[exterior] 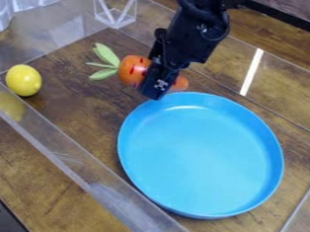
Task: Put the carrot on the blue tray
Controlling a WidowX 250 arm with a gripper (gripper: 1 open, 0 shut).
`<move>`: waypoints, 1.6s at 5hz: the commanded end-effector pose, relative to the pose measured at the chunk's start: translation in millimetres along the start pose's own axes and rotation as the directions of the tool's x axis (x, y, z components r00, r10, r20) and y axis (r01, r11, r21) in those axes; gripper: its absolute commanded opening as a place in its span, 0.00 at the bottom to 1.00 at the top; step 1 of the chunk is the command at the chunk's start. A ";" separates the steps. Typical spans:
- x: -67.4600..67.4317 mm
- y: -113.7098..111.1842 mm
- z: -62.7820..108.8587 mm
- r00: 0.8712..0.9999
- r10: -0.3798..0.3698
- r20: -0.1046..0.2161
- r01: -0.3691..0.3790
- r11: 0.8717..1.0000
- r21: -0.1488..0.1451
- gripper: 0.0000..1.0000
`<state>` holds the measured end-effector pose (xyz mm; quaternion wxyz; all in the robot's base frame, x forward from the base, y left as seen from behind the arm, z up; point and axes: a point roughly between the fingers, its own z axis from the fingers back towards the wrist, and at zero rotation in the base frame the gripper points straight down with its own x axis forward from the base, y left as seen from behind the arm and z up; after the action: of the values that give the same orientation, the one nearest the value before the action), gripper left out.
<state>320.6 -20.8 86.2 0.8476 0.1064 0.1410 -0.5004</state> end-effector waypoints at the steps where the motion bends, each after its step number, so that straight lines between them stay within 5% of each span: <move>1: -1.6 4.5 21.3 0.999 0.032 0.035 -0.034 0.998 0.051 0.00; 7: 21.5 -24.8 35.1 1.000 -0.023 -0.002 0.023 0.992 0.127 0.00; 8: 26.8 -24.5 26.4 1.000 -0.028 -0.010 0.029 0.991 0.129 1.00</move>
<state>313.2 -58.2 85.0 0.8306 0.1528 0.1397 -0.5169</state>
